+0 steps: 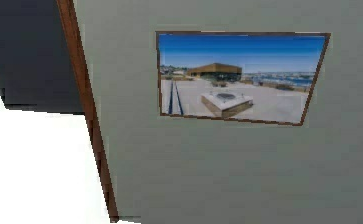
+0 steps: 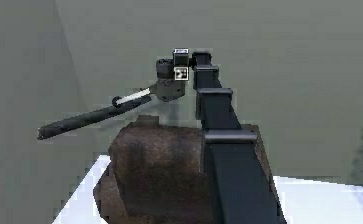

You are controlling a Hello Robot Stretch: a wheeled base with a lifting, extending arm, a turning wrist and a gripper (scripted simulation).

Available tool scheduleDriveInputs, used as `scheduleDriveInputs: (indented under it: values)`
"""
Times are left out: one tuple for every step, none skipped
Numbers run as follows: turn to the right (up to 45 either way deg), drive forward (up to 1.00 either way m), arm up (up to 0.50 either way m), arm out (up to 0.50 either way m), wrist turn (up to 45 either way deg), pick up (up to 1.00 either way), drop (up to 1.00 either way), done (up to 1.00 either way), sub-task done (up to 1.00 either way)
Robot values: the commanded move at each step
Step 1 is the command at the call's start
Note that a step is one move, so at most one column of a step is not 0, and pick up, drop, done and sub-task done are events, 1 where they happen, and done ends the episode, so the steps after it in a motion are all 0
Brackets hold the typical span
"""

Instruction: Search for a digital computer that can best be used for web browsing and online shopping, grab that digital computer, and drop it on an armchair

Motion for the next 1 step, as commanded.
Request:
scheduleDriveInputs:
  values:
    - [0.0,0.00,0.00,0.00,-45.0,0.00,0.00,0.00,0.00]
